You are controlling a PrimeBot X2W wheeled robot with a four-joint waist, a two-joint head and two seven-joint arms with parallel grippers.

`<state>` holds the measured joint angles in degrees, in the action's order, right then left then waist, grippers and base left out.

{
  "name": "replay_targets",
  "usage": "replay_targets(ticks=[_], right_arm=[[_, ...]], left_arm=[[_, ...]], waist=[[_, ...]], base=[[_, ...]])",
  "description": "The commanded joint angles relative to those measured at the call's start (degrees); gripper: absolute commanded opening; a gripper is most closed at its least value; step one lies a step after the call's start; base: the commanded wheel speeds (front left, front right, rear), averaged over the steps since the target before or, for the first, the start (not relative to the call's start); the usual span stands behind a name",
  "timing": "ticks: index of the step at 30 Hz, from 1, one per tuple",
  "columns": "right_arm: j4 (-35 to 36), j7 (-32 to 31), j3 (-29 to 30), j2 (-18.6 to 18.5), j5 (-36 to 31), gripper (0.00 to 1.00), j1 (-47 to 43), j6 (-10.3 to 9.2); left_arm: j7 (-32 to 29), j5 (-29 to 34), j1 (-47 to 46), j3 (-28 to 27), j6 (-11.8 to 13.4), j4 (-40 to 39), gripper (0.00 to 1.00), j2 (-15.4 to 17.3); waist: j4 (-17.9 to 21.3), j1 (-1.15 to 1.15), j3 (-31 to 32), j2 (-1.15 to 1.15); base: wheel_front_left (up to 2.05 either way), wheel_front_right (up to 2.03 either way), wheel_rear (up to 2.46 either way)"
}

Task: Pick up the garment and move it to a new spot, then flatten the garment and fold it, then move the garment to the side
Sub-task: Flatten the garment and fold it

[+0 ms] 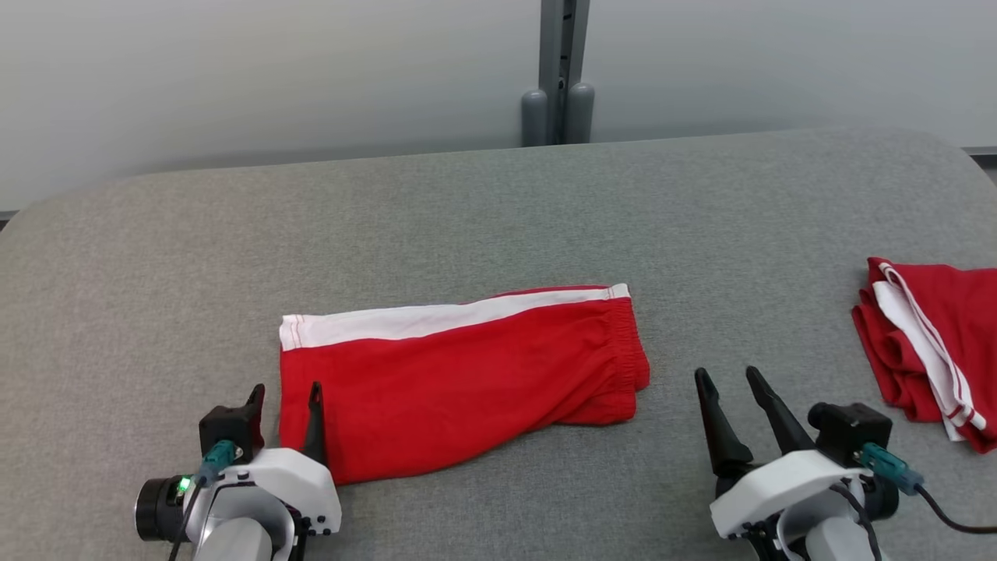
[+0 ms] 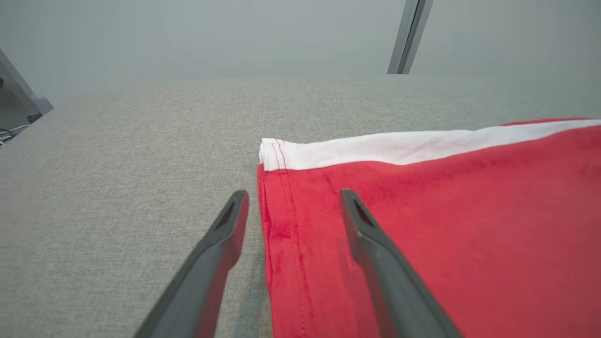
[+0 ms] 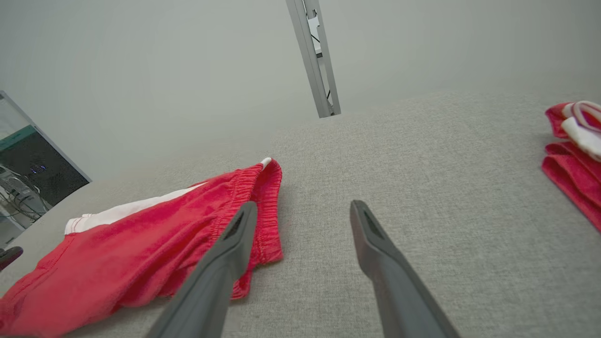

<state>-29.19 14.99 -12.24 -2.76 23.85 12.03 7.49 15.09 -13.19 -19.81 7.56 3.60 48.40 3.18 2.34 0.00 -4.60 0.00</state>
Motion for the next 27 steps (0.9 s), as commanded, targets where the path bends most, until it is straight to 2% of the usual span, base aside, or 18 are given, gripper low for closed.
replay_targets(ticks=[1, 5, 8, 18, 23, 27], right_arm=[[-0.31, 0.25, -0.74, -0.32, 0.24, 1.00, 1.26, 0.00], [-1.85, 0.26, -2.34, -0.36, 0.86, 1.00, 3.40, 0.00], [-4.17, 0.25, -3.56, -0.37, 1.43, 1.00, 5.42, 0.00], [-15.83, 0.25, -6.56, -0.37, 3.79, 1.00, 10.74, 0.00], [-17.94, 0.24, -8.37, -0.33, 6.67, 1.00, 10.61, 0.00], [-18.30, 0.04, -12.27, -0.15, 7.93, 1.00, 10.64, 0.01]], left_arm=[[0.02, 1.24, 2.03, -0.28, 0.79, -3.31, 1.00, 0.34], [0.02, 2.79, 5.97, -1.12, 1.33, -10.58, 1.00, 0.14], [0.02, 3.21, 8.42, -1.19, 0.72, -13.10, 1.00, -0.02], [0.03, 1.45, 9.76, 0.49, 0.01, -14.62, 1.00, -0.12], [0.03, 0.92, 8.89, 0.99, 0.04, -15.12, 1.00, -0.15], [0.03, 0.29, 8.54, 1.51, -0.35, -15.23, 1.00, -0.16]], waist=[[-0.73, 0.00, -0.30, 0.00], [-2.17, 0.00, -0.62, 0.00], [-3.30, 0.00, -0.99, 0.00], [-7.04, 0.00, -3.74, 0.00], [-7.77, 0.00, -4.77, 0.00], [-8.00, 0.00, -5.63, 0.00]], base=[[0.00, 0.00, 0.00], [0.00, 0.00, 0.00], [0.00, 0.00, 0.00], [0.00, 0.00, 0.00], [0.00, 0.00, 0.00], [0.00, 0.00, 0.00]])
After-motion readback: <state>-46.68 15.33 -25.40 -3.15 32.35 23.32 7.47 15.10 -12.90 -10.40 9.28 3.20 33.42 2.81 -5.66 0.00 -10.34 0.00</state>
